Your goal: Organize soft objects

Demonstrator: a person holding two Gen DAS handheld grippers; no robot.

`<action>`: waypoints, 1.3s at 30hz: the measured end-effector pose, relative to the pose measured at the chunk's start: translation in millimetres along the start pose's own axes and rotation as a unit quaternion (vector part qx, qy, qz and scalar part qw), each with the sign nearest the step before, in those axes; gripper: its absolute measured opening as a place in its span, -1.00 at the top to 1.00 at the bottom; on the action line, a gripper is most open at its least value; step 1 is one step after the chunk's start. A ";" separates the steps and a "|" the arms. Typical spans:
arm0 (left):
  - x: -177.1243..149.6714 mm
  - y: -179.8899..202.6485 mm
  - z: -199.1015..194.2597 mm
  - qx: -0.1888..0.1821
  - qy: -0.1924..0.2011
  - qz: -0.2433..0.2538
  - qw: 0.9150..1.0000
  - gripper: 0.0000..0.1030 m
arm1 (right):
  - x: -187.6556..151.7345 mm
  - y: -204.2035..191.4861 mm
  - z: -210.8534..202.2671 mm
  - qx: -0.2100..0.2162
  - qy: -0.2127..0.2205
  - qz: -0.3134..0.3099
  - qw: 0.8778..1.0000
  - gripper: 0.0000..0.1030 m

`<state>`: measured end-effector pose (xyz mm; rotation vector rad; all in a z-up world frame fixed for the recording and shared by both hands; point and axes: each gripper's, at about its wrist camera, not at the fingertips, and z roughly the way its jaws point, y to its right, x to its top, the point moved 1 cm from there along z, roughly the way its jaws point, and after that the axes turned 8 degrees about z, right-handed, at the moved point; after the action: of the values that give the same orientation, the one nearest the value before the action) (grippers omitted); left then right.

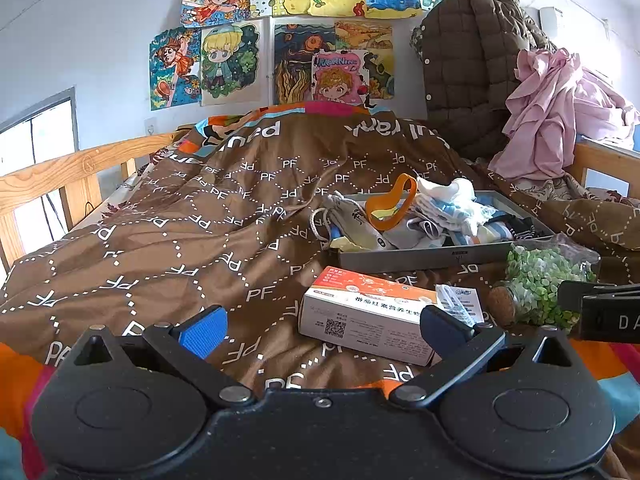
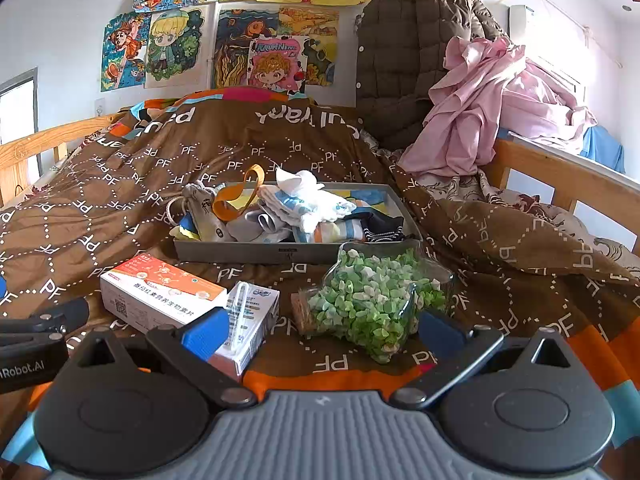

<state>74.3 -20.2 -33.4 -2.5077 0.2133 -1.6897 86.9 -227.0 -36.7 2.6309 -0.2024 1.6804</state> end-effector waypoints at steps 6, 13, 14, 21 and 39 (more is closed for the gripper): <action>0.1 1.2 0.3 0.001 -0.002 0.000 1.000 -0.99 | 0.1 0.2 0.0 0.000 0.000 0.000 1.000 -0.99; -1.0 1.0 1.1 0.008 -0.019 0.000 1.000 -0.99 | 0.4 0.7 0.2 0.001 0.000 0.001 1.000 -0.99; -0.8 0.2 0.2 0.009 -0.018 -0.002 1.000 -0.98 | 0.4 0.7 0.2 0.001 0.000 0.001 1.000 -0.99; 2.6 0.8 -2.4 0.011 -0.019 -0.019 1.000 -0.98 | -1.9 -1.0 -0.9 -0.001 -0.002 0.004 1.000 -0.99; 4.1 6.6 -4.3 0.018 -0.014 -0.015 1.000 -0.98 | -1.5 -1.1 -0.5 -0.001 -0.003 0.004 1.000 -0.99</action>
<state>71.5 -27.5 -29.2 -2.5190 0.1420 -1.6532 85.9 -225.7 -37.8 2.6383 -0.2152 1.6747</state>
